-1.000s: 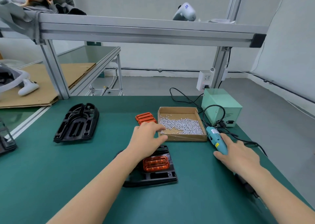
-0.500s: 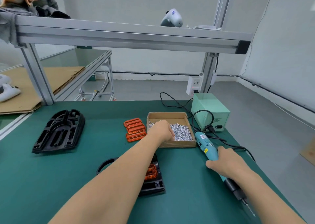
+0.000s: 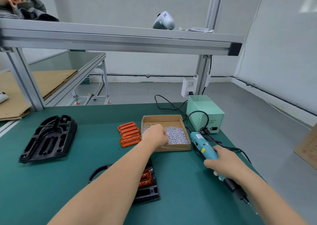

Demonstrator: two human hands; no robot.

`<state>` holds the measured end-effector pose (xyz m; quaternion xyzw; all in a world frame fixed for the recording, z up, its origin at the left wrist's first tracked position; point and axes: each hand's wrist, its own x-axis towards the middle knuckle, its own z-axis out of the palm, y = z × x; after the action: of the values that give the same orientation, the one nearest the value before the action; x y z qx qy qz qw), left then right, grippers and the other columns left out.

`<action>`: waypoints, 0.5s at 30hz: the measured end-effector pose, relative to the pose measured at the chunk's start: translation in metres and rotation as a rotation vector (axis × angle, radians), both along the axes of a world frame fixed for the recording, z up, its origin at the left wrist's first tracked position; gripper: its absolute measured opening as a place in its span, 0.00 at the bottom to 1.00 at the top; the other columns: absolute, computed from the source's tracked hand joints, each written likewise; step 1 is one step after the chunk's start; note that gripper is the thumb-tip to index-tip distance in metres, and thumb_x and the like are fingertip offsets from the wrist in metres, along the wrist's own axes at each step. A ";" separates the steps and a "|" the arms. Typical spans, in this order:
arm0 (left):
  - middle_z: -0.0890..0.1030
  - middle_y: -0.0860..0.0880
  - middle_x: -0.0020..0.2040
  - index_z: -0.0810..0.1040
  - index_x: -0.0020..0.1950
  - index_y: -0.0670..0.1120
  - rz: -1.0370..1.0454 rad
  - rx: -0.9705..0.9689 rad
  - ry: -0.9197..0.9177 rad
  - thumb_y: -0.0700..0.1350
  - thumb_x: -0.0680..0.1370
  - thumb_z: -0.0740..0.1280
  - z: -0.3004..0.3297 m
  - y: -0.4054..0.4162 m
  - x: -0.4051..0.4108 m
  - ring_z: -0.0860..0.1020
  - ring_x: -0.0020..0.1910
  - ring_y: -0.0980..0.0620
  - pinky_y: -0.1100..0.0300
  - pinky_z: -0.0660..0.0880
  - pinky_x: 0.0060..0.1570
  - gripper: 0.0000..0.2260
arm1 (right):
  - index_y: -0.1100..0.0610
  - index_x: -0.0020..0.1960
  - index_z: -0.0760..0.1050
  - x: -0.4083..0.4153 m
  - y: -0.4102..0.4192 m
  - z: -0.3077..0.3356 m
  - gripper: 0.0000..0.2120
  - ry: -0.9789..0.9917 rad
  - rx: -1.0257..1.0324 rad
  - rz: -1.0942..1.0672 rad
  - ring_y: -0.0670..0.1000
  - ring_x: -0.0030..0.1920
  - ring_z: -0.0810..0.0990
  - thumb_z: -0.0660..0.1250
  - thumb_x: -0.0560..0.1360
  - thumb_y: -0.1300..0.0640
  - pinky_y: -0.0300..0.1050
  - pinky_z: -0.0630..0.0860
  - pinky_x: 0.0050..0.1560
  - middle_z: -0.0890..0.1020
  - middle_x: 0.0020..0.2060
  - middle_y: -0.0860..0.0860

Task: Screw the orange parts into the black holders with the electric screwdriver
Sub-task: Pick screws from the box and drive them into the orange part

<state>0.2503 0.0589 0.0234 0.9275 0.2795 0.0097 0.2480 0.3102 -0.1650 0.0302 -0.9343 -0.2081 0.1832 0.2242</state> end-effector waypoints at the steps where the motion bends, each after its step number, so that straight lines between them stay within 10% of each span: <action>1: 0.80 0.48 0.36 0.77 0.32 0.45 0.001 0.011 -0.002 0.37 0.70 0.64 -0.001 0.000 0.000 0.80 0.39 0.48 0.52 0.81 0.46 0.07 | 0.51 0.53 0.70 0.000 -0.001 0.002 0.13 0.057 0.085 -0.007 0.51 0.33 0.82 0.67 0.70 0.53 0.50 0.82 0.41 0.82 0.40 0.54; 7: 0.82 0.51 0.49 0.82 0.46 0.50 -0.023 0.034 -0.030 0.40 0.74 0.68 -0.004 0.001 0.002 0.80 0.49 0.50 0.54 0.78 0.51 0.06 | 0.51 0.51 0.72 -0.011 0.004 0.014 0.11 0.275 0.371 -0.018 0.48 0.26 0.78 0.69 0.70 0.59 0.40 0.74 0.28 0.78 0.38 0.54; 15: 0.81 0.40 0.42 0.79 0.43 0.40 -0.079 0.130 0.040 0.37 0.76 0.60 0.003 -0.004 0.001 0.79 0.41 0.46 0.52 0.77 0.45 0.08 | 0.57 0.52 0.75 -0.026 0.020 0.030 0.12 0.462 0.736 -0.030 0.47 0.24 0.72 0.68 0.70 0.65 0.39 0.71 0.25 0.75 0.27 0.48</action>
<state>0.2510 0.0550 0.0265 0.9519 0.2464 -0.0005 0.1819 0.2846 -0.1446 0.0599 -0.7295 -0.1905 0.2976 0.5857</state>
